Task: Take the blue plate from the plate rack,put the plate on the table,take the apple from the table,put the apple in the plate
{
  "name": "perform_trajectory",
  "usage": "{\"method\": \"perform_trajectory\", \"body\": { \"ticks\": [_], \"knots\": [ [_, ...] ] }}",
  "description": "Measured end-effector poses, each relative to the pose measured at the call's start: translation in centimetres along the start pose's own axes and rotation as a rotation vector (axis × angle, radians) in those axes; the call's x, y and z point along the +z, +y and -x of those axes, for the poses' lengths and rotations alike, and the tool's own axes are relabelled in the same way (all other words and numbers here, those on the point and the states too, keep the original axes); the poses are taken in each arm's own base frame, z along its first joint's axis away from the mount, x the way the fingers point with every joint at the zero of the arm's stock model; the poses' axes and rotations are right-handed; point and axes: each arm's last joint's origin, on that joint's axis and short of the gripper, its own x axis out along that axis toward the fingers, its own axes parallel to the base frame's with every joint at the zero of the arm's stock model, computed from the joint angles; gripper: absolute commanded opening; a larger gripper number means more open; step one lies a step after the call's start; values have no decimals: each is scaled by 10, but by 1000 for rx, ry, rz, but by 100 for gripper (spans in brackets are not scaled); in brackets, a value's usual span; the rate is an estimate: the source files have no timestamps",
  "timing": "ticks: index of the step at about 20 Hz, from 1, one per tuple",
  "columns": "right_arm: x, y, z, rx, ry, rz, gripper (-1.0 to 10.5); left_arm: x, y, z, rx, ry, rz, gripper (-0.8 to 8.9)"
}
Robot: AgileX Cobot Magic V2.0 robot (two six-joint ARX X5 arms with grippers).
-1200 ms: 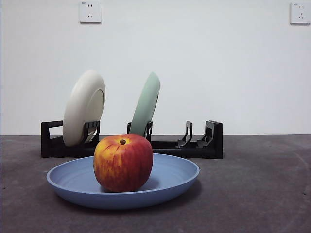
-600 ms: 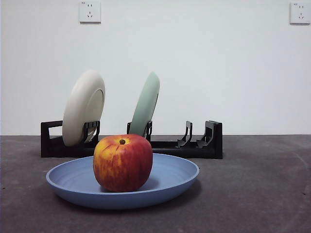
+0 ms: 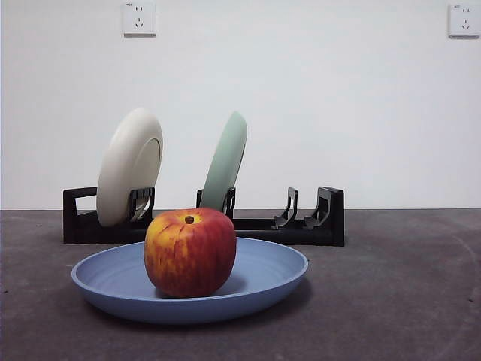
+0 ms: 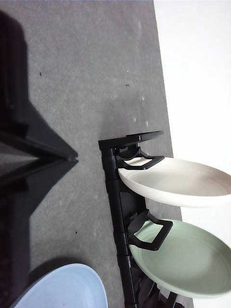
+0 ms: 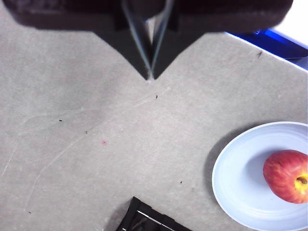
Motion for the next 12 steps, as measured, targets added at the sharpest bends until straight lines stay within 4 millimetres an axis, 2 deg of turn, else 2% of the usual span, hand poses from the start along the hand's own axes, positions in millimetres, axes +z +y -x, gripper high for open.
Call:
{"method": "perform_trajectory", "body": {
  "ticks": [6,8,10,12],
  "knots": [
    [0,0,0,-12,-3,22,1,0,0,0,0,0,0,-3],
    [0,-7,2,-87,-38,33,1,0,0,0,0,0,0,-3],
    [3,-21,4,-219,-133,-71,1,0,0,0,0,0,0,-3],
    [-1,-35,-4,-283,-266,-228,1,0,0,0,0,0,0,-3]
  ]
}}
